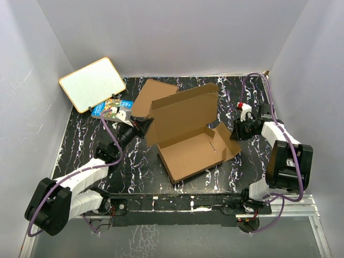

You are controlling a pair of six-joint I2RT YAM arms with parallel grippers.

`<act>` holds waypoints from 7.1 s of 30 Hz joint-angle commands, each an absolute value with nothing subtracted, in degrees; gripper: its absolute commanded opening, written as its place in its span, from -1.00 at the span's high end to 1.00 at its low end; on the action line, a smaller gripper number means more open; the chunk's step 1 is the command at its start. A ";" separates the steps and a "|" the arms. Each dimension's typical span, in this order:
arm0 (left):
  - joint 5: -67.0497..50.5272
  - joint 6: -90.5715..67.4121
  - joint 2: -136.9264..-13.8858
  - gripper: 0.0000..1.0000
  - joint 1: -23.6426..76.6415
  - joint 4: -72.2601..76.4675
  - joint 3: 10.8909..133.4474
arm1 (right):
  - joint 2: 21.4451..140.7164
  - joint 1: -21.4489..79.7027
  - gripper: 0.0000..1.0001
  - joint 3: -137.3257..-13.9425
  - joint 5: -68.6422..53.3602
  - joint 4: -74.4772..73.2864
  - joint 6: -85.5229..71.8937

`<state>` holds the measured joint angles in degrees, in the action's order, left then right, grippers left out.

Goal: Fold the paper box

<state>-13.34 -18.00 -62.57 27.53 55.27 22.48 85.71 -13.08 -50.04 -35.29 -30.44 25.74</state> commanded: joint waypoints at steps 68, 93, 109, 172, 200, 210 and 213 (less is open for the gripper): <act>-22.71 -8.56 -75.35 1.00 27.77 62.10 29.79 | 95.68 -24.45 0.49 -63.42 -42.51 -21.82 16.59; -22.17 -9.94 -74.95 1.00 27.76 60.21 30.85 | 98.74 -27.29 -0.13 -59.28 -51.77 -34.19 33.17; -15.50 -14.79 -72.70 0.85 27.77 52.48 32.80 | 89.42 -25.03 0.84 -56.90 -49.63 -30.49 32.15; 0.00 -76.08 -121.12 -0.25 43.59 11.74 89.89 | 70.05 13.94 0.78 -42.10 -5.90 -11.78 32.98; -1.09 -78.65 -126.20 0.79 44.47 12.75 94.05 | 69.25 14.41 0.72 -41.20 -7.28 -11.86 33.84; -2.19 -79.03 -126.53 1.00 44.49 13.88 93.16 | 66.74 14.27 0.11 -41.39 -8.29 -13.08 33.96; -2.44 -78.86 -126.17 1.00 44.48 14.60 92.33 | 64.60 11.74 -0.19 -42.94 -14.53 -15.01 31.82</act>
<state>-1.37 -78.89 -127.15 44.12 13.19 92.53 68.45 13.93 -41.34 -8.23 -15.18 33.63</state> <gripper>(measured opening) 0.014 0.518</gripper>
